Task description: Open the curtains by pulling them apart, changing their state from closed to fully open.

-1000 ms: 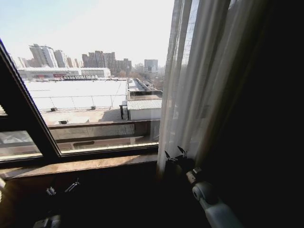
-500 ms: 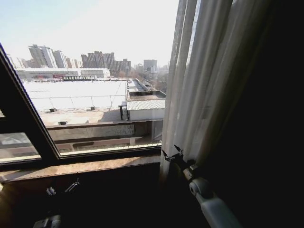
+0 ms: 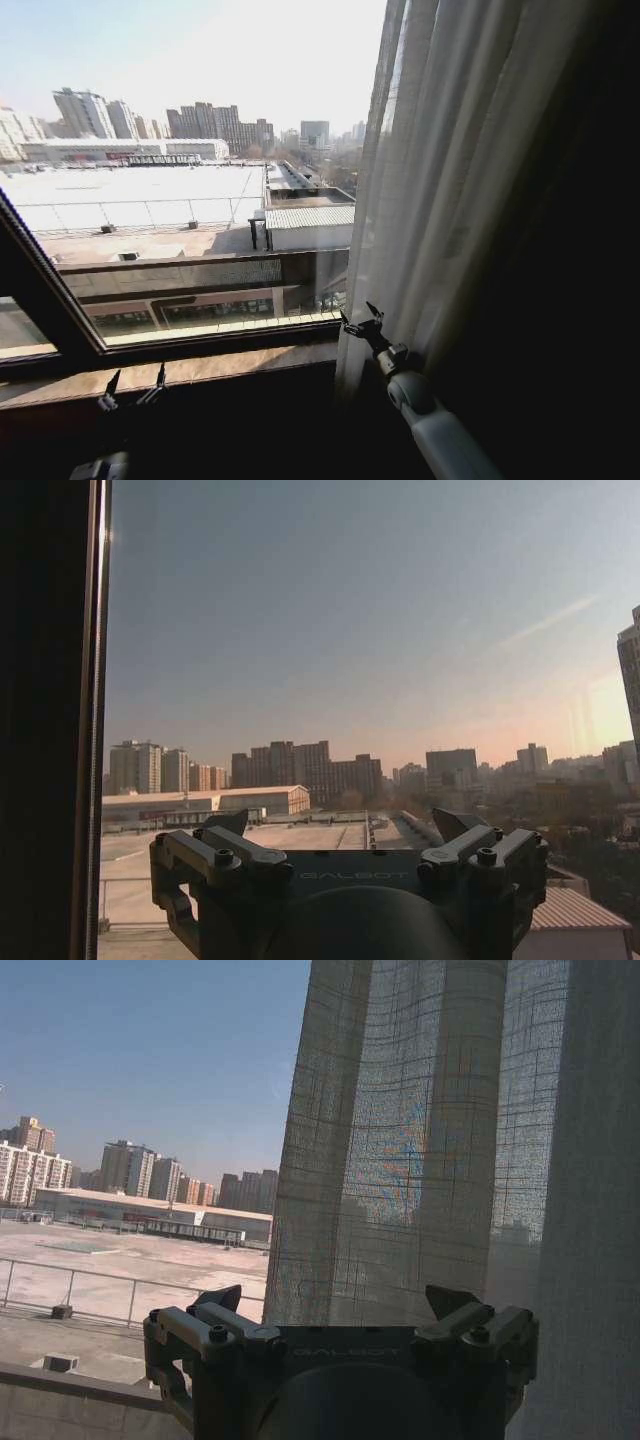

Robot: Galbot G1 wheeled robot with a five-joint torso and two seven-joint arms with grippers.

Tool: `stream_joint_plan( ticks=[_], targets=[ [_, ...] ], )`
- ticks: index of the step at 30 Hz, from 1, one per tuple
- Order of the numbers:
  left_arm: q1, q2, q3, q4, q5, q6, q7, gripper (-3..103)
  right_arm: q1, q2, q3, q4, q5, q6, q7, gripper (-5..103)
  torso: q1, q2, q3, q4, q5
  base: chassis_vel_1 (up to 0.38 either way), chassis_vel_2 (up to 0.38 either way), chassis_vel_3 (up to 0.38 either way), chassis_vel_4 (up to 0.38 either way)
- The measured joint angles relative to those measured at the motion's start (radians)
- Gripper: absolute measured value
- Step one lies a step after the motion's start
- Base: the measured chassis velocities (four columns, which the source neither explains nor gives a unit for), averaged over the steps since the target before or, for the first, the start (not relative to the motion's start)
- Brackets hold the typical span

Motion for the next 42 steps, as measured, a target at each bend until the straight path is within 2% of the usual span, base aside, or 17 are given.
stream_joint_plan(
  ticks=[12,23,30,33,36,39,41,42],
  targets=[
    [0.000,0.000,0.000,0.000,0.000,0.000,0.000,100,-0.040,-0.036,0.061,0.009,0.000,0.009,0.007,100,0.001,0.000,0.000,-0.0003,0.0000,0.000,0.000,0.000,0.000],
    [0.000,0.000,0.000,0.000,0.000,0.000,0.000,100,0.100,0.026,-0.030,-0.157,0.006,-0.011,0.043,100,0.001,0.000,0.000,-0.0001,-0.0001,0.000,0.000,0.000,0.000],
    [0.000,0.000,0.000,0.000,0.000,0.000,0.000,100,0.144,0.063,-0.051,-0.214,-0.010,0.000,0.051,101,0.001,0.000,0.000,0.0000,-0.0002,0.000,0.000,0.000,0.000],
    [0.000,0.000,0.000,0.000,0.000,0.000,0.000,100,0.149,0.071,-0.056,-0.228,-0.009,0.021,0.052,86,0.001,0.000,0.000,0.0000,0.0000,0.000,0.000,0.000,0.000],
    [0.000,0.000,0.000,0.000,0.000,0.000,0.000,100,0.149,0.070,-0.057,-0.229,-0.008,0.027,0.047,80,0.001,0.000,0.000,-0.0001,0.0000,0.000,0.000,0.000,0.000],
    [0.000,0.000,0.000,0.000,0.000,0.000,0.000,100,0.149,0.069,-0.061,-0.224,-0.005,0.029,0.043,63,0.001,0.000,0.000,-0.0001,-0.0001,0.000,0.000,0.000,0.000],
    [0.000,0.000,0.000,0.000,0.000,0.000,0.000,100,0.149,0.068,-0.061,-0.223,-0.005,0.030,0.041,63,0.001,0.000,0.000,-0.0001,-0.0001,0.000,0.000,0.000,0.000],
    [0.000,0.000,0.000,0.000,0.000,0.000,0.000,100,0.151,0.068,-0.062,-0.223,-0.004,0.031,0.039,58,0.001,0.000,0.000,-0.0001,-0.0001,0.000,0.000,0.000,0.000]
  ],
)
